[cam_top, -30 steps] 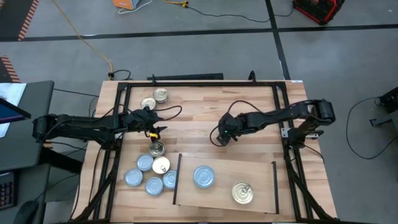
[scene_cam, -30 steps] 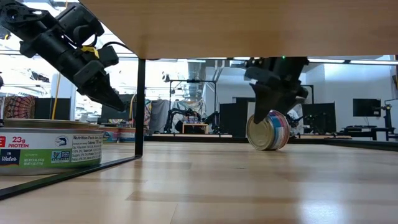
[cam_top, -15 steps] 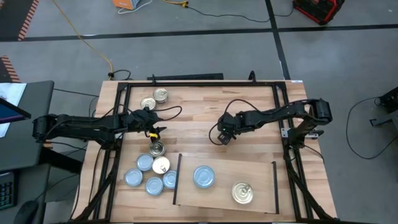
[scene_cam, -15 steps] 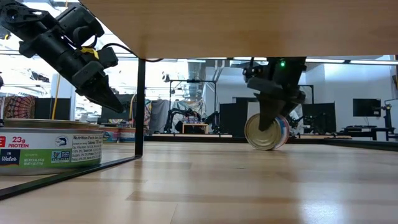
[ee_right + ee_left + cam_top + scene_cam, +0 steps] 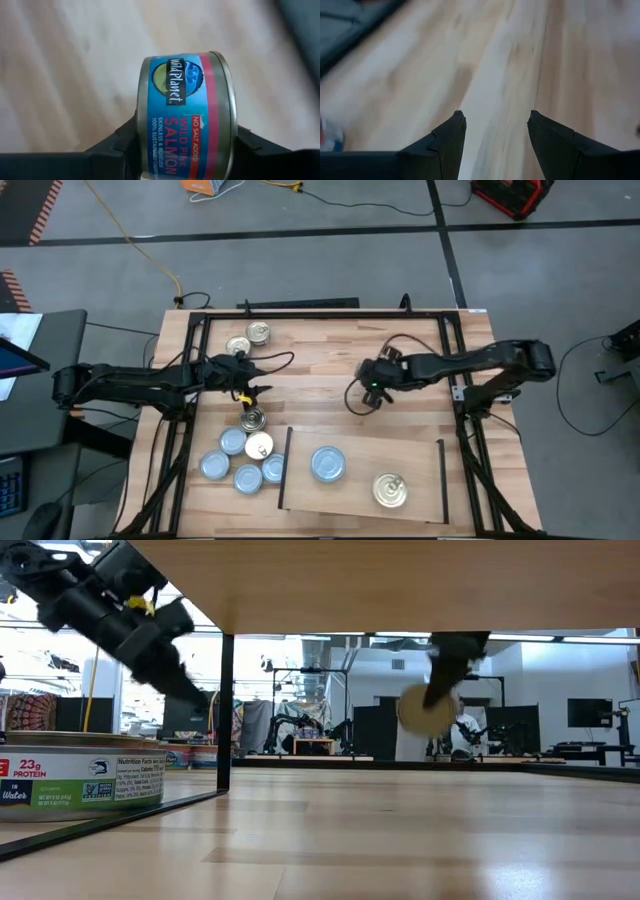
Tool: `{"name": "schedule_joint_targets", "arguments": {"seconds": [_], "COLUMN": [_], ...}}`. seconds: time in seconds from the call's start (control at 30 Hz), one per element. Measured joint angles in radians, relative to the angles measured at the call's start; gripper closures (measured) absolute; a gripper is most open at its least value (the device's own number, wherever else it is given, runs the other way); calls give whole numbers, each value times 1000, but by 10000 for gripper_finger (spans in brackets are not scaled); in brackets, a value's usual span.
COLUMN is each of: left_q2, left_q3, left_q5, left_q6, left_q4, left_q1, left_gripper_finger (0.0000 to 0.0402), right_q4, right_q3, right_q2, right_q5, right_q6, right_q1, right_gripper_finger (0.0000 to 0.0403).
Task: Stack canned seafood by type on shelf
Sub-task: Stack the blue-pink tuna can on the top of the blue-pink tuna can on the shelf
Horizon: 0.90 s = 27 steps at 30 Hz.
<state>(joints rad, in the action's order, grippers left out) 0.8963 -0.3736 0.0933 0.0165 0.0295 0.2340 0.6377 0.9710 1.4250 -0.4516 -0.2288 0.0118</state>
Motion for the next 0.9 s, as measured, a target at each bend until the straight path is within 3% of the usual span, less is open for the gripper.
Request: {"name": "schedule_joint_targets", "arguments": {"seconds": [0.23, 0.43, 0.57, 0.73, 0.9], "left_q2": [10, 88, 182, 348, 514], "left_q3": [-182, -372, -485, -629, -773], "left_q5": [25, 173, 217, 346, 507], "left_q6": [-1, -153, -283, -419, -520], "left_q4": [-17, -87, -64, -50, -30], "left_q1": [-33, -192, -293, -403, -497], "left_gripper_finger": [196, 196, 196, 187, 151], "right_q4": [-10, -39, -131, -267, -331], "right_q3": [0, 0, 0, 0, 0], "right_q2": [-157, -224, -231, -227, -228], "right_q5": [-187, -249, -341, -351, -367], "right_q6": [265, 387, 480, 583, 596], "right_q1": [-167, -312, -377, -421, -446], "right_gripper_finger": [194, 194, 185, 193, 191]}}
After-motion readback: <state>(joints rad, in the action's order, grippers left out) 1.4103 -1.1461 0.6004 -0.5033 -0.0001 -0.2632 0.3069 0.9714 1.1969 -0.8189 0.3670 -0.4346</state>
